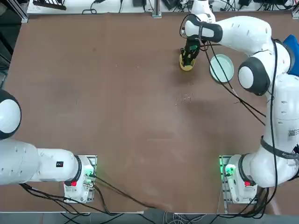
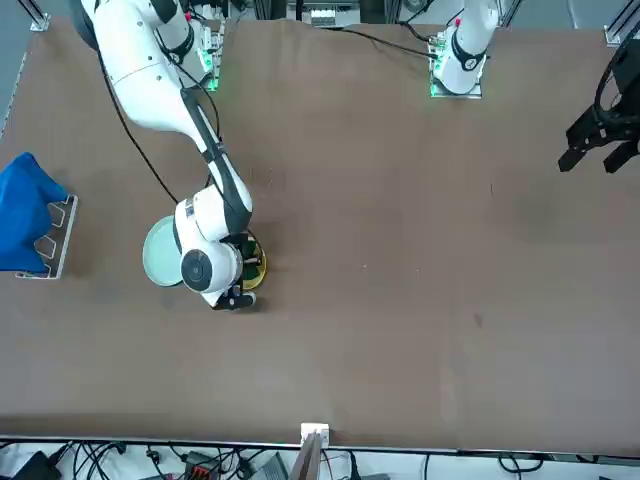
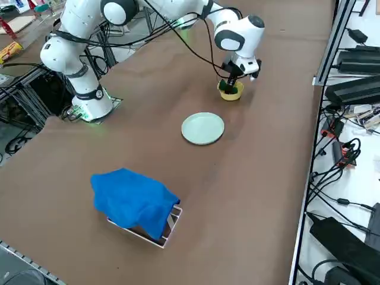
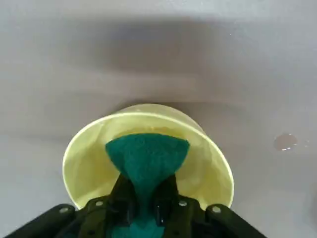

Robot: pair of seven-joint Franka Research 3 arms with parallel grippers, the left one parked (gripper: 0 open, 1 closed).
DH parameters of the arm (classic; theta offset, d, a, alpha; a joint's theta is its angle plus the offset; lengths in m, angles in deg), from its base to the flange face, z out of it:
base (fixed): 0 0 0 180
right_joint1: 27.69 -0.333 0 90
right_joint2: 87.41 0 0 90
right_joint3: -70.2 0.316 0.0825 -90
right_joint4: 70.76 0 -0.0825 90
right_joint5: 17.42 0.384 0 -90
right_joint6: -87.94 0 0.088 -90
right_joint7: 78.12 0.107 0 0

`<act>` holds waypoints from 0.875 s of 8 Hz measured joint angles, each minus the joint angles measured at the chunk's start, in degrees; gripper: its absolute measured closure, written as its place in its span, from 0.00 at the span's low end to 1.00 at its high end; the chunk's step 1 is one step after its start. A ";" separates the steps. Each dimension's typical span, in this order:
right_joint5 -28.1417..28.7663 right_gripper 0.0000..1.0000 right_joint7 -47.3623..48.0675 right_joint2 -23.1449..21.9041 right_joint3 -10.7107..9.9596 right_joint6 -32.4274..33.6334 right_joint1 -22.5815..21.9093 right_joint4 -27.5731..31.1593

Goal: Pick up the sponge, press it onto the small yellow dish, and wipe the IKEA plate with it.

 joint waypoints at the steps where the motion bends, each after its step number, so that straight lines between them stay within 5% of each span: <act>1: 0.00 0.78 -0.52 0.02 0.00 0.00 0.10 -0.25; 5: 0.01 0.79 -0.52 -0.92 0.03 0.31 0.40 -3.33; 7: 0.01 0.79 0.17 -5.04 -0.05 2.82 0.49 -3.64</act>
